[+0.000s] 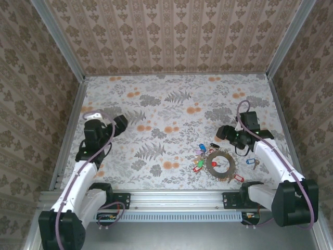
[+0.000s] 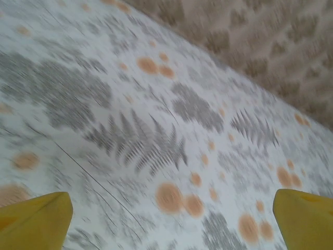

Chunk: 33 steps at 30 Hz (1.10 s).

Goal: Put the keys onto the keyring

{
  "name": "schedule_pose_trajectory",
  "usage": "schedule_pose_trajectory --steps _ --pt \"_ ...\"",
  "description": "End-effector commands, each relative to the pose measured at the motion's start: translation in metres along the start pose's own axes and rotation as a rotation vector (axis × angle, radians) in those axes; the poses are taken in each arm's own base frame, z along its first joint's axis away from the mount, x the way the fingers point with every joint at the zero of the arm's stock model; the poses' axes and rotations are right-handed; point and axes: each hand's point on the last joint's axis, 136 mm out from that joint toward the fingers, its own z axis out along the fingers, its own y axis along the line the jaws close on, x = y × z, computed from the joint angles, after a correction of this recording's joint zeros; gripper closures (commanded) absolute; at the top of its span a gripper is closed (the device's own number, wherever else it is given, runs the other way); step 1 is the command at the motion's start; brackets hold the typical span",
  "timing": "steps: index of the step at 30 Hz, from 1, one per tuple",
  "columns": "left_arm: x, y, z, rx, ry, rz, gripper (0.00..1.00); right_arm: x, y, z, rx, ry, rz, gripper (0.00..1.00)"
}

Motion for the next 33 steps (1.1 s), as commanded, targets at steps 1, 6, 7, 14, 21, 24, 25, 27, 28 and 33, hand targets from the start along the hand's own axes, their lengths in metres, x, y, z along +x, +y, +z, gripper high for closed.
schedule_pose_trajectory --steps 1,6,7,14,21,24,25,27,28,33 --pt "0.026 -0.016 0.001 0.025 0.12 0.029 0.0 0.034 0.0 0.0 -0.002 0.113 0.056 0.25" --pt "0.051 -0.035 0.013 0.046 0.226 0.126 0.0 0.062 -0.002 0.01 0.029 0.194 0.054 0.29" --pt "0.053 -0.039 0.015 0.046 0.241 0.143 0.0 0.067 -0.001 0.013 0.032 0.211 0.054 0.29" --pt "0.061 -0.051 0.026 0.02 0.323 0.252 0.0 0.1 0.01 0.027 0.044 0.321 -0.005 0.32" --pt "0.06 -0.045 0.025 -0.027 0.324 0.249 0.0 0.118 0.031 0.044 -0.052 0.396 -0.001 0.35" --pt "0.061 -0.042 0.021 -0.035 0.322 0.25 0.0 0.12 0.033 0.051 -0.052 0.41 -0.006 0.35" --pt "0.06 -0.042 0.02 -0.038 0.318 0.249 0.0 0.12 0.034 0.053 -0.051 0.413 -0.008 0.35" --pt "0.059 -0.041 0.018 -0.044 0.314 0.252 0.0 0.12 0.034 0.059 -0.042 0.422 -0.008 0.35" --pt "0.058 -0.042 0.018 -0.042 0.312 0.251 0.0 0.119 0.036 0.062 -0.041 0.425 -0.01 0.35" --pt "0.052 -0.047 0.017 -0.027 0.297 0.254 0.0 0.114 0.056 0.081 -0.068 0.435 -0.029 0.35"
